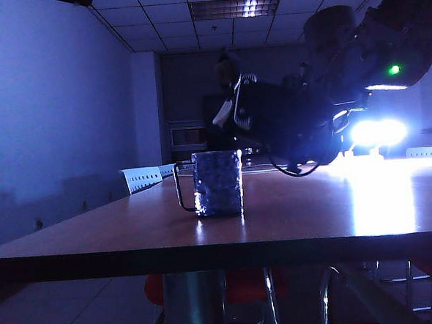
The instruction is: Pick up the black thermos cup, pour some water from it into the cup, and then put the thermos cup back on the table.
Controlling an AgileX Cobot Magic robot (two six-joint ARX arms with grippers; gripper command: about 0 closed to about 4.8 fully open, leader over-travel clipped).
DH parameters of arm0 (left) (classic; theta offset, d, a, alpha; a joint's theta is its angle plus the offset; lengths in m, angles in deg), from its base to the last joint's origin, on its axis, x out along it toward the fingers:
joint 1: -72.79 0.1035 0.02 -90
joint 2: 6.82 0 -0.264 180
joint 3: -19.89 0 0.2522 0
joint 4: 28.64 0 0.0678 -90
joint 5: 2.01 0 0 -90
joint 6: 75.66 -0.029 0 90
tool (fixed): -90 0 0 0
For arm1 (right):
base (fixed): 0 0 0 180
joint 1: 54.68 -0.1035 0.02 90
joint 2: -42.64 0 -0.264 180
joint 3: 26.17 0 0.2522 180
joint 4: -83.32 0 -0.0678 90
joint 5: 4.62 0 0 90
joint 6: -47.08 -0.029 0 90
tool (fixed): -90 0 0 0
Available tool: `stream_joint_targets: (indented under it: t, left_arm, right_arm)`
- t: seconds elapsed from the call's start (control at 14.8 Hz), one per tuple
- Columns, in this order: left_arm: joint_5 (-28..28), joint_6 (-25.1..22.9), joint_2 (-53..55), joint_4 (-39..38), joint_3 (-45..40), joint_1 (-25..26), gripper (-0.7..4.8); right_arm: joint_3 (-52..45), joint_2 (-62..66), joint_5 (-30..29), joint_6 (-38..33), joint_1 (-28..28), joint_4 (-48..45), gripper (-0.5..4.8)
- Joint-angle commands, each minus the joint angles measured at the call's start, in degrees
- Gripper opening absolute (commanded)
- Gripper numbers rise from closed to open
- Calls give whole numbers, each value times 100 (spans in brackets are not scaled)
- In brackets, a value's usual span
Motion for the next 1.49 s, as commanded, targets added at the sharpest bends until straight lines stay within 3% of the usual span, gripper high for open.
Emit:
stream_joint_targets:
  t: [0.07, 0.34, 0.54, 0.81, 0.95, 1.15, 1.49]
  left_arm:
    - [-31, -2, -7, 120, 44, -7, -8]
    - [-31, 13, -7, 120, 44, -7, -8]
    - [-31, 13, -9, 120, 44, -7, -8]
    - [-28, 15, -9, 120, 46, -7, -8]
    - [-28, 17, -9, 120, 46, -7, -8]
    - [-31, 59, -9, 120, 46, -7, -8]
    - [-87, 57, -9, 120, 46, -7, -8]
  right_arm:
    - [70, -129, -9, -992, -4, -474, 81]
    - [70, -140, 350, -3018, 24, -483, 81]
    - [70, -181, 177, -3923, 146, -483, 81]
    - [70, -199, -1338, -5403, 682, -498, 81]
    - [70, -199, -1947, -5860, 1008, -564, 81]
    - [72, -199, -1969, -6155, 1239, -977, 81]
    - [72, -190, -1937, -6153, 1106, -957, 81]
